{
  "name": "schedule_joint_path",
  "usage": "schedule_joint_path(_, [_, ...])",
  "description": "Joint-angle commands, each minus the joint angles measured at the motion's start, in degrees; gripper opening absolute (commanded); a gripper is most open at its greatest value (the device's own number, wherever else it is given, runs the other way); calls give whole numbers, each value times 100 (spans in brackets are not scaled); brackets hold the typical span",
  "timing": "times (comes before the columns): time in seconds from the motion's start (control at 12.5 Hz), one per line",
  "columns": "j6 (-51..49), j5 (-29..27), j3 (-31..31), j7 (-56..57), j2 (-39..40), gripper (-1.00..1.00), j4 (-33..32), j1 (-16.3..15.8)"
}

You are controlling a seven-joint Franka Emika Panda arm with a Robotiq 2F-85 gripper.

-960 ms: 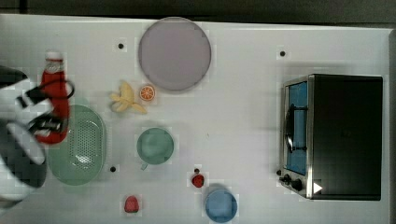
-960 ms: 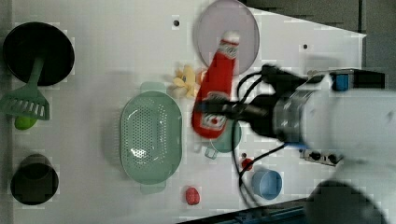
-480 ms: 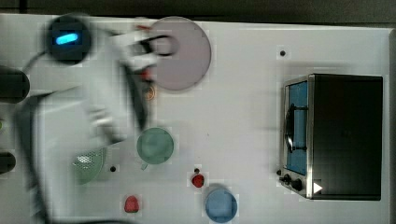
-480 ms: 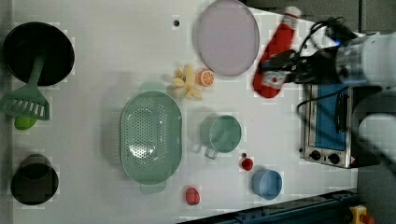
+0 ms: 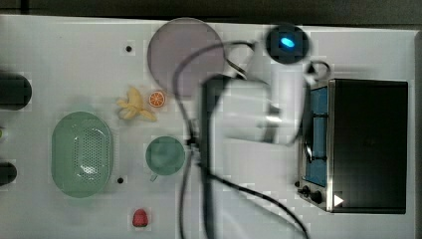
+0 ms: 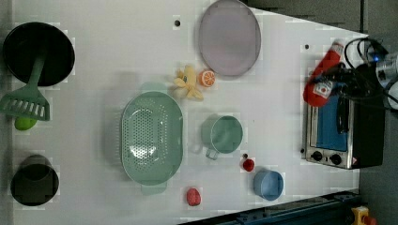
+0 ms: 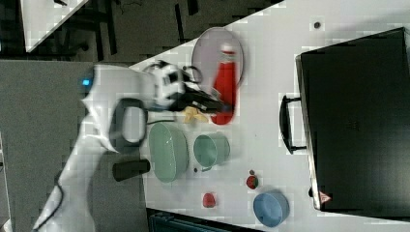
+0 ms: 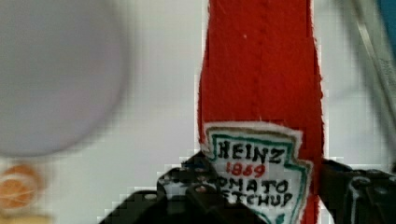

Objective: Pick ketchup from strainer and place it on the table

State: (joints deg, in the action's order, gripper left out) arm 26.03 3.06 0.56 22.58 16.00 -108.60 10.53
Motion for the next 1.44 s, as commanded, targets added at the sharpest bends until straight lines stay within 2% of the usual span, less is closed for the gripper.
schedule_joint_path(0.08, [333, -33, 28, 613, -150, 21, -488, -195])
schedule_joint_path(0.4, [1434, -42, 105, 559, -117, 21, -1511, -204])
schedule_joint_path(0.64, [2090, -42, 264, 476, 29, 21, -1951, -224])
schedule_joint_path(0.72, [2234, -42, 303, 471, 126, 27, -1999, -233])
schedule_joint_path(0.96, [2350, -42, 373, 472, 230, 91, -1984, -238])
schedule_joint_path(1.04, [2324, -42, 373, 472, 127, 100, -1960, -237])
schedule_joint_path(1.2, [2316, -42, 343, 467, -184, 100, -1782, -235])
schedule_joint_path(1.44, [1942, -42, 324, 360, -617, 100, -1092, -228])
